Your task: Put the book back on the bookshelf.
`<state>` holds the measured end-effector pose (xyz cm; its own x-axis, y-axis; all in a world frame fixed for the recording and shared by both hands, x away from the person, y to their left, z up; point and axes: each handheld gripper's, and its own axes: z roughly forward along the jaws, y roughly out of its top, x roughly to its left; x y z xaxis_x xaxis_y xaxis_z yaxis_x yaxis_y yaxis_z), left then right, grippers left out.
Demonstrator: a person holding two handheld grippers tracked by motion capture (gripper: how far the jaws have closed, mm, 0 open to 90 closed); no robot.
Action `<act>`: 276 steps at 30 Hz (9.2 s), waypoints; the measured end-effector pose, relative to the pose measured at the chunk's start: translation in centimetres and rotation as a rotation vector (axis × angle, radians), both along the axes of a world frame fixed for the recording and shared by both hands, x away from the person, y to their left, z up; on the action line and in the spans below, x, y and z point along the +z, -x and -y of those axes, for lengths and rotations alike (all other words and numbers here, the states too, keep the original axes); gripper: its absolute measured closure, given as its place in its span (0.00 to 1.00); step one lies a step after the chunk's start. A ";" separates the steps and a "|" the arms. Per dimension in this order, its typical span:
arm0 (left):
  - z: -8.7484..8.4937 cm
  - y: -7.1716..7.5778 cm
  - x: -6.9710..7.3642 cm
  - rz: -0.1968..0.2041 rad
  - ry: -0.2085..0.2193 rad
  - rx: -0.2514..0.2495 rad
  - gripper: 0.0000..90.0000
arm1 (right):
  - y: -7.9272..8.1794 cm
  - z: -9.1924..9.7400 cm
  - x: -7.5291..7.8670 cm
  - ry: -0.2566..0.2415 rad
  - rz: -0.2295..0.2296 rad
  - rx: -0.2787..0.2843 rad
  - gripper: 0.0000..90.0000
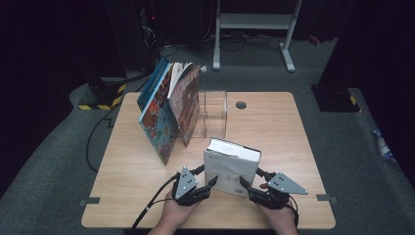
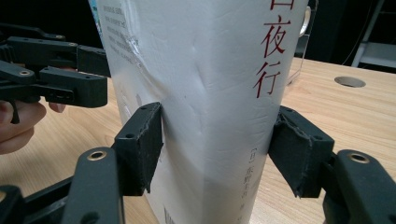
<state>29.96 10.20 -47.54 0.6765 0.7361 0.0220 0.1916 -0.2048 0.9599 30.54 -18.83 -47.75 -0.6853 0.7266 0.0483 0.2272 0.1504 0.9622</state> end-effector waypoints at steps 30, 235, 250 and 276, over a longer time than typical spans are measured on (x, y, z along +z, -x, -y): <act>-4.9 -0.5 -1.8 -0.116 -0.014 -0.006 0.41 | 0.9 -0.3 -0.1 0.027 0.027 0.023 0.40; -13.7 -1.8 -5.2 -0.363 -0.197 0.297 0.24 | -15.7 -15.0 7.8 0.045 0.074 -0.453 0.59; -13.8 -1.8 -5.2 -0.366 -0.194 0.291 0.24 | -15.9 -15.0 6.4 0.029 0.053 -0.474 0.59; -13.8 -1.8 -5.2 -0.366 -0.197 0.292 0.24 | -14.2 -14.2 6.2 0.039 0.006 -0.429 0.54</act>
<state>31.77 23.97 -52.73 0.4324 0.9015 -0.0203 0.5847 -0.2632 0.7674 44.77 -4.67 -41.57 -0.3206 0.9471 0.0117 0.2713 0.0800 0.9592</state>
